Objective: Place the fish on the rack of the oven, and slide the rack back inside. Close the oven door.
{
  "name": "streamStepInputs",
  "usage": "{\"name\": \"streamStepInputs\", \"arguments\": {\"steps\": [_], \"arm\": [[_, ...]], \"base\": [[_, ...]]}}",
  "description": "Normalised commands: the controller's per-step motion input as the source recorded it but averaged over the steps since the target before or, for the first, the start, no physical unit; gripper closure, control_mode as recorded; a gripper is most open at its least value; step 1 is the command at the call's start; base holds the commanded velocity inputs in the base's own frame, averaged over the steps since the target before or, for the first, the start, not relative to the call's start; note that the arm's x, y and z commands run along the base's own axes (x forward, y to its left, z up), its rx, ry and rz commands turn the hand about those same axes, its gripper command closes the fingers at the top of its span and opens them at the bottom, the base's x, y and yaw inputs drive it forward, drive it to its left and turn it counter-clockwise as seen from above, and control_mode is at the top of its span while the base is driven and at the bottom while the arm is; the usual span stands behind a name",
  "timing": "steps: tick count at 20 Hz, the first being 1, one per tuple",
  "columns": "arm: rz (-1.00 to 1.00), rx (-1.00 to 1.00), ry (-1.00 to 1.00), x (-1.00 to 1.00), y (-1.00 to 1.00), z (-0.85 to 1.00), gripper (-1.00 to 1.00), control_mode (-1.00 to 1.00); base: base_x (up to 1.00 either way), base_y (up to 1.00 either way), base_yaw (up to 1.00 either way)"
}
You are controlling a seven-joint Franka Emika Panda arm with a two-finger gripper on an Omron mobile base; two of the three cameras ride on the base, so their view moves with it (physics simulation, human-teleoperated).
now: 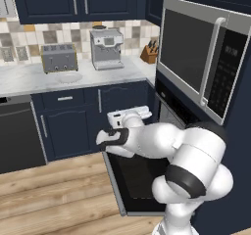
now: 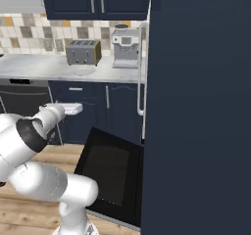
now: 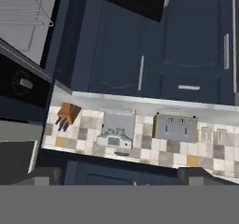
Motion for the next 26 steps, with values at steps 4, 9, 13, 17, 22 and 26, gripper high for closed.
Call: {"name": "streamStepInputs", "arguments": {"steps": [4,9,13,17,22,26], "arm": [[0.01,-0.79,0.31,0.0,0.51,0.94,-1.0,-1.0],[0.05,-0.67,0.17,0.1,0.67,1.0,-1.0,-1.0],[0.09,-0.56,0.0,0.29,0.73,1.0,-1.0,-1.0],[0.08,-0.61,0.09,0.05,0.91,0.94,-1.0,-1.0],[0.06,-0.63,0.31,0.01,1.0,0.08,-1.0,-1.0],[0.03,-0.6,0.5,-0.09,1.0,-0.09,-1.0,-1.0]], "base": [[0.0,0.0,0.0],[0.0,0.0,0.0],[0.0,0.0,0.0],[0.0,0.0,0.0],[0.0,0.0,0.0],[0.0,0.0,0.0]]}}
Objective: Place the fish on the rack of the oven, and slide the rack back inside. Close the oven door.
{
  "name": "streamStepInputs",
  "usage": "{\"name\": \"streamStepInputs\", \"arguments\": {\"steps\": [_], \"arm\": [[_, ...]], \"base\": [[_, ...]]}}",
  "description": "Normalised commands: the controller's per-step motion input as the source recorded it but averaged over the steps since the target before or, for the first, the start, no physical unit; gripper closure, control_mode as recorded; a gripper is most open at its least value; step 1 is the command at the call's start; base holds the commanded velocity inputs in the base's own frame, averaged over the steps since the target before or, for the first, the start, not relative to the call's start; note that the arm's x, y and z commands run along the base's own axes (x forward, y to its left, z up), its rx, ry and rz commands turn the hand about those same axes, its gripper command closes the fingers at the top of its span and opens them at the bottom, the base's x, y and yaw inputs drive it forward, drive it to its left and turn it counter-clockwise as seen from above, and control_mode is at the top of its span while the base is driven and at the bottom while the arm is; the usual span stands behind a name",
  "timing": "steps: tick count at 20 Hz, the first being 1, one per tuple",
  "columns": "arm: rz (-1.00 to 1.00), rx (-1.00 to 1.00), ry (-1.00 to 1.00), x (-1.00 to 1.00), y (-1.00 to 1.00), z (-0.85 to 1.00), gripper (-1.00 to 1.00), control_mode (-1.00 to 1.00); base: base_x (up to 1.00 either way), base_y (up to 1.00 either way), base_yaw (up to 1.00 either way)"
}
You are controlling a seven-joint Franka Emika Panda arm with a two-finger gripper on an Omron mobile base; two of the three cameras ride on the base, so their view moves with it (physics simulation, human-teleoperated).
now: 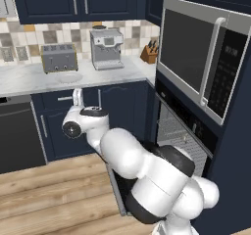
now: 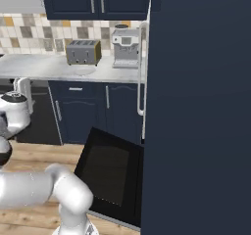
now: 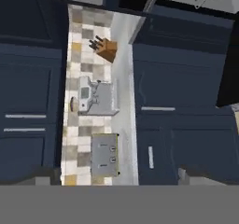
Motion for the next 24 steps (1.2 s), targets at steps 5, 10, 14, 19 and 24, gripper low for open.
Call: {"name": "streamStepInputs", "arguments": {"steps": [5,10,14,19,24], "arm": [[0.0,-0.58,0.55,-0.32,1.0,-0.18,-1.0,-1.0],[-0.03,-0.53,0.4,-0.36,0.86,-0.17,-1.0,-1.0],[-0.11,-0.52,0.11,-0.71,0.62,-0.34,-1.0,-1.0],[-0.1,-0.48,-0.05,-0.85,0.53,-0.37,-1.0,-1.0],[-0.11,-0.2,-0.01,-0.19,0.09,-0.03,-1.0,-1.0]], "base": [[0.0,0.0,0.0],[0.0,0.0,0.0],[0.0,0.0,0.0],[0.0,0.0,0.0],[0.0,0.0,0.0]]}}
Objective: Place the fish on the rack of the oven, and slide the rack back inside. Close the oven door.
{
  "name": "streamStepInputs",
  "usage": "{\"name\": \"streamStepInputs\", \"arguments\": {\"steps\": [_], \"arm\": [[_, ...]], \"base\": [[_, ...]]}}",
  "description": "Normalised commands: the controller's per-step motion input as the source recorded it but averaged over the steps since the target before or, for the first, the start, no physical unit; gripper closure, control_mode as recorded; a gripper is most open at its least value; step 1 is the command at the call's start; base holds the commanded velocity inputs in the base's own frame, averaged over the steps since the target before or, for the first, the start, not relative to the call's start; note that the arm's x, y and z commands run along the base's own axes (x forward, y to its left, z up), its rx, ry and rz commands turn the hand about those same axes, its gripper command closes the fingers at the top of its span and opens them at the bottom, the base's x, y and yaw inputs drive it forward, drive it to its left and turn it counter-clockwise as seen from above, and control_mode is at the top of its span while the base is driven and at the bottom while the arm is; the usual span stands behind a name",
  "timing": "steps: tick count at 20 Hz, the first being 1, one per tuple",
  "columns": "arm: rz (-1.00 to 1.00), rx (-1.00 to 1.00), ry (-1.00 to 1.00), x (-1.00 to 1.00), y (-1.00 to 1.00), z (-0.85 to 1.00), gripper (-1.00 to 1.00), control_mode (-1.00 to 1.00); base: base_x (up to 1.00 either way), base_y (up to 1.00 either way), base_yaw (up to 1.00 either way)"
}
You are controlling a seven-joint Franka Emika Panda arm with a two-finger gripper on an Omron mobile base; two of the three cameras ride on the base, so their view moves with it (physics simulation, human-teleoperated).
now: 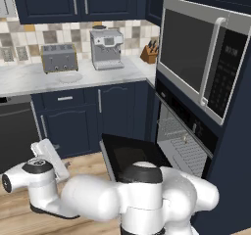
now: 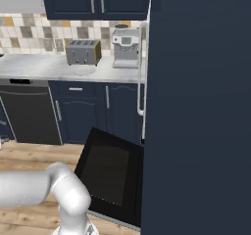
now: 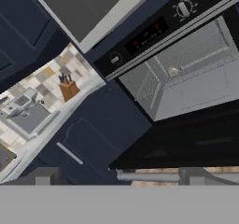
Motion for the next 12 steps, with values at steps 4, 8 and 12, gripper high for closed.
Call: {"name": "streamStepInputs", "arguments": {"steps": [4,8,12], "arm": [[-0.09,-0.07,0.0,-0.09,-0.05,0.0,-1.0,-1.0],[-0.06,-0.03,0.15,-0.01,-0.27,-0.16,-1.0,-1.0],[-0.07,-0.1,0.27,0.05,-0.06,-0.53,-1.0,-1.0]], "base": [[0.0,0.0,0.0],[0.0,0.0,0.0],[0.0,0.0,0.0]]}}
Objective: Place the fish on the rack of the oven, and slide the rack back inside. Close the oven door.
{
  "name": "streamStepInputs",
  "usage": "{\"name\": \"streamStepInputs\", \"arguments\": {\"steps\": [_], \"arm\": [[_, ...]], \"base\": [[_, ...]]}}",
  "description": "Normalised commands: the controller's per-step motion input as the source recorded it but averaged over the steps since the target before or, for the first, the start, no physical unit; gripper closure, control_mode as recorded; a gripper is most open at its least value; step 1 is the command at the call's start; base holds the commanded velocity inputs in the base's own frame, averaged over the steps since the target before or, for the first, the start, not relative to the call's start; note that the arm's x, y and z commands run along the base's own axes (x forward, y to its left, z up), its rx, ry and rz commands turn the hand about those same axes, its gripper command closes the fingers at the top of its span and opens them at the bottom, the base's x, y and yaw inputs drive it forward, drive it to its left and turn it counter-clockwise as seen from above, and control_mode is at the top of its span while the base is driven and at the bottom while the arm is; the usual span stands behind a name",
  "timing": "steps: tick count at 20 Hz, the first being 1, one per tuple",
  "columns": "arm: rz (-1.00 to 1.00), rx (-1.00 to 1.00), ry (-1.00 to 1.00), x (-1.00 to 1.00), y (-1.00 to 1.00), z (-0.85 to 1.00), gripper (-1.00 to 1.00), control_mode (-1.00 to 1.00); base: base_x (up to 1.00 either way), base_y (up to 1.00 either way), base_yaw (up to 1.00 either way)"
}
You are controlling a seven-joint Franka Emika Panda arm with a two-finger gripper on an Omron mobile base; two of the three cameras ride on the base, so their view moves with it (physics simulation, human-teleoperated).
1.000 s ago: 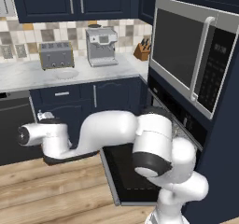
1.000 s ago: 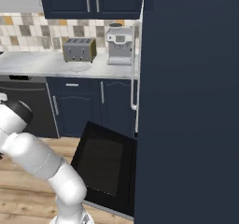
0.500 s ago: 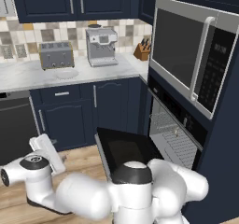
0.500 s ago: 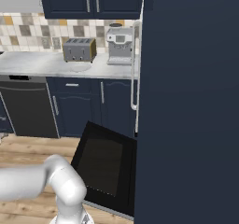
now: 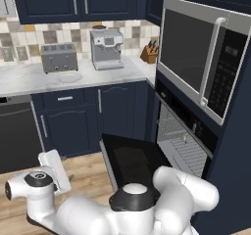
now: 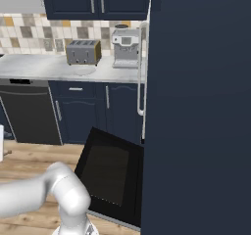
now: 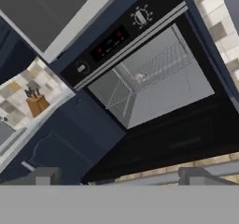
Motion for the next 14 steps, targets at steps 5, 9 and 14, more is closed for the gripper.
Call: {"name": "streamStepInputs", "arguments": {"steps": [5,9,14], "arm": [[-0.09,-0.19,0.32,0.35,0.0,-0.73,-1.0,-1.0],[-0.07,-0.22,0.32,0.37,-0.01,-0.54,-1.0,-1.0],[-0.09,-0.26,0.28,0.49,-0.01,-0.54,-1.0,-1.0]], "base": [[0.0,0.0,0.0],[0.0,0.0,0.0],[0.0,0.0,0.0]]}}
